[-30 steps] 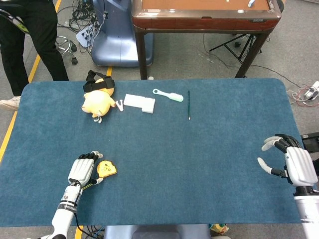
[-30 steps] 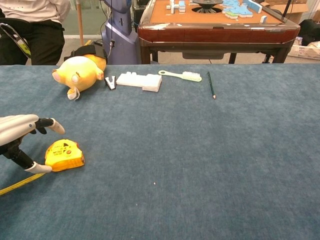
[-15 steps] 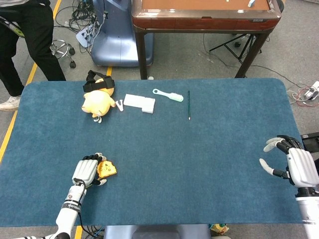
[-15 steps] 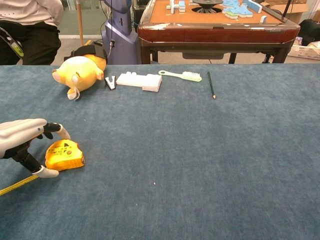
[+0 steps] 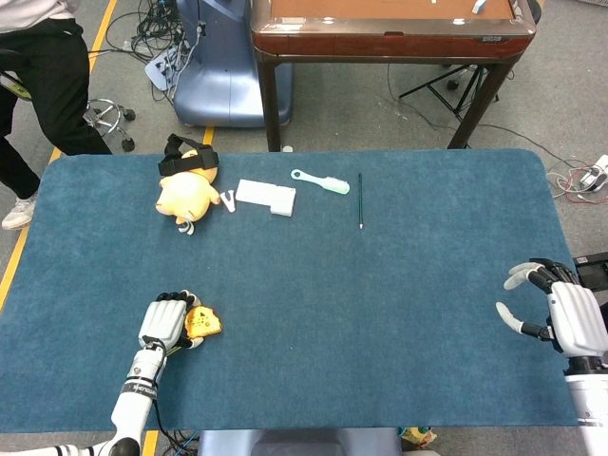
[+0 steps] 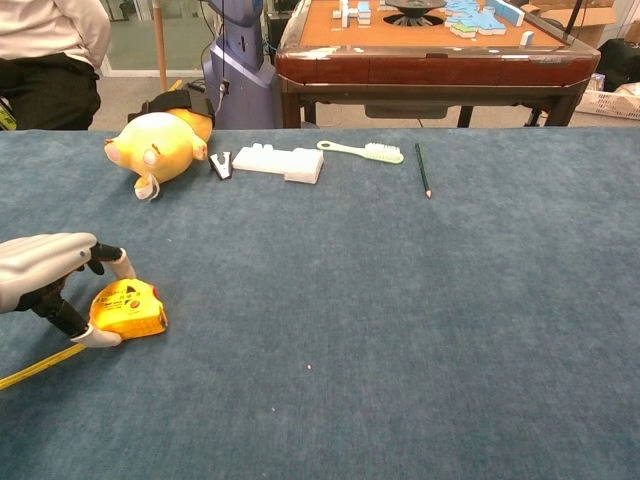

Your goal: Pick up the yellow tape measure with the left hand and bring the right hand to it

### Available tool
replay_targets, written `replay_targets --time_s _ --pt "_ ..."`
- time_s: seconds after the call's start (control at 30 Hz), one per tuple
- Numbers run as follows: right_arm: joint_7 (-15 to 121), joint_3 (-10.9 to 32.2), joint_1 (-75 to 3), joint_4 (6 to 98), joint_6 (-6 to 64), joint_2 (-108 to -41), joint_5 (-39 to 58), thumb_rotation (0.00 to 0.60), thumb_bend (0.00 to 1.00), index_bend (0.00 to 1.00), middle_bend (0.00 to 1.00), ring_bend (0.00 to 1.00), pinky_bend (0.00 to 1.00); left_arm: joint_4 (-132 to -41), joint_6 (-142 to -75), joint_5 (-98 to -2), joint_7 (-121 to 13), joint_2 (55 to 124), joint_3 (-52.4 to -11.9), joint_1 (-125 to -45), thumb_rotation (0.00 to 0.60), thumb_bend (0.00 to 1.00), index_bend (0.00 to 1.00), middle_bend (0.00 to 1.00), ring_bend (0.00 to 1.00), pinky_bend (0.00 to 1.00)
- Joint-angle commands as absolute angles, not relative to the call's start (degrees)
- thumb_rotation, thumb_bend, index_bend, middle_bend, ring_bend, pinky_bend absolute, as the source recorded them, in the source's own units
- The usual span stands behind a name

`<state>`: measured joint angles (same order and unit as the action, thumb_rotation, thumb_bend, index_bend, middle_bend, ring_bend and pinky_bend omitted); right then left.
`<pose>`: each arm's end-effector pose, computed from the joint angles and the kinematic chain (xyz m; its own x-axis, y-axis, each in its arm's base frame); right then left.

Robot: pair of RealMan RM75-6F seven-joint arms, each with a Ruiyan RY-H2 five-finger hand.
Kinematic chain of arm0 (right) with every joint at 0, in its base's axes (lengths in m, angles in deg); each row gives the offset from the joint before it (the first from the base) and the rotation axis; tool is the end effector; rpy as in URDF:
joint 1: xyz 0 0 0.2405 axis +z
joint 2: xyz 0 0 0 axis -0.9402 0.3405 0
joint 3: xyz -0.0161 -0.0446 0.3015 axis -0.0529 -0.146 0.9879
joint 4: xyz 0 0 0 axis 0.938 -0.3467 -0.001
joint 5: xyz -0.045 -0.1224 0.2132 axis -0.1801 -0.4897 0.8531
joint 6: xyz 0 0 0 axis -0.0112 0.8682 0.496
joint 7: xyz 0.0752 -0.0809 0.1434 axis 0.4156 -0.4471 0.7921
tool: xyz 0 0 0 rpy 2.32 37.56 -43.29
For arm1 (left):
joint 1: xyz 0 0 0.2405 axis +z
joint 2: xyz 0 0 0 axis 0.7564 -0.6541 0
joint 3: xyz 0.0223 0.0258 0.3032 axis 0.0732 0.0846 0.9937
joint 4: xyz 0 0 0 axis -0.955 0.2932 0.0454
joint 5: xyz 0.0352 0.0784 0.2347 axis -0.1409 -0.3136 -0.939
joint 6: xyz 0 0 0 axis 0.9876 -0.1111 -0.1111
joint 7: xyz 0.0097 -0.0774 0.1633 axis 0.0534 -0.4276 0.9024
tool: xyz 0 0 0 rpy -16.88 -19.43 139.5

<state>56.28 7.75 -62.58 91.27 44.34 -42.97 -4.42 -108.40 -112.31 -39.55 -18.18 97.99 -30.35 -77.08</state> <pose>-0.3063 -0.2490 0.1837 0.1318 -0.0330 0.9907 -0.9891 0.0620 0.1336 -0.2569 0.3240 -0.0770 0.4088 0.3643 0.8367 0.9036 -0.0329 -0.4272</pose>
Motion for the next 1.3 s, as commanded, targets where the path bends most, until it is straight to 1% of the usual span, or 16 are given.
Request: replay_targets --time_s 0.03,0.13,0.2,0.27,0.47,0.63,0.83,0.97,1.1,1.17,1.3 --pt "56.21 7.80 -62.50 91.24 44.19 -43.03 -4.30 0.600 0.33 0.49 0.36 0.19 0.14 -108.01 -112.40 -39.56 -18.22 98.15 -30.35 -77.21 0.600 0.13 0.36 0.28 0.22 0.16" --pt "56.11 7.88 -62.40 91.25 44.06 -43.12 -4.15 0.600 0.34 0.49 0.36 0.19 0.14 -106.74 -112.26 -40.34 -19.10 98.62 -30.36 -77.36 0.600 0.13 0.39 0.34 0.26 0.17" --pt "55.99 7.91 -62.33 91.38 43.99 -43.09 -4.19 0.600 0.34 0.49 0.36 0.19 0.14 -105.84 -111.68 -41.11 -20.86 98.64 -30.51 -77.35 0.600 0.13 0.41 0.40 0.31 0.20" --pt "55.80 7.95 -62.28 91.48 44.01 -43.07 -4.35 0.600 0.34 0.49 0.36 0.19 0.14 -104.97 -111.34 -42.30 -22.79 98.35 -30.67 -77.26 0.600 0.13 0.44 0.45 0.35 0.23" --pt "54.75 8.32 -61.49 92.16 43.62 -43.22 -4.95 0.600 0.33 0.49 0.36 0.19 0.14 -104.91 -109.53 -45.13 -30.75 95.94 -31.96 -76.70 0.600 0.13 0.48 0.50 0.39 0.24" --pt "52.74 9.46 -59.00 93.50 41.79 -43.70 -5.90 0.600 0.33 0.49 0.36 0.19 0.14 -107.65 -106.65 -45.88 -38.35 92.33 -34.57 -76.85 0.600 0.13 0.49 0.51 0.39 0.25" --pt "49.06 11.44 -54.07 95.57 37.61 -44.96 -6.39 0.600 0.33 0.49 0.36 0.19 0.14 -112.20 -104.61 -45.13 -41.14 88.76 -37.32 -78.28 0.600 0.13 0.49 0.51 0.39 0.25" --pt "46.25 12.82 -50.74 96.47 35.24 -47.56 -4.84 0.600 0.34 0.47 0.36 0.19 0.14 -115.72 -104.07 -43.52 -41.09 87.15 -38.61 -79.31 0.600 0.13 0.49 0.51 0.39 0.25" --pt "41.31 14.07 -47.15 97.28 33.59 -51.86 -1.96 0.600 0.33 0.46 0.36 0.19 0.14 -119.00 -104.70 -41.24 -39.50 86.29 -39.60 -80.54 0.600 0.13 0.48 0.51 0.39 0.25" --pt "38.87 14.58 -45.62 97.40 33.28 -54.09 -0.50 0.600 0.30 0.46 0.36 0.19 0.14 -120.43 -105.00 -39.53 -39.02 86.16 -40.19 -81.08 0.600 0.13 0.48 0.51 0.39 0.25" --pt "34.13 16.09 -41.88 97.11 32.73 -59.65 3.91 0.600 0.18 0.45 0.36 0.19 0.14 -122.90 -106.06 -35.50 -36.93 85.88 -41.42 -82.75 0.600 0.13 0.48 0.51 0.39 0.25"
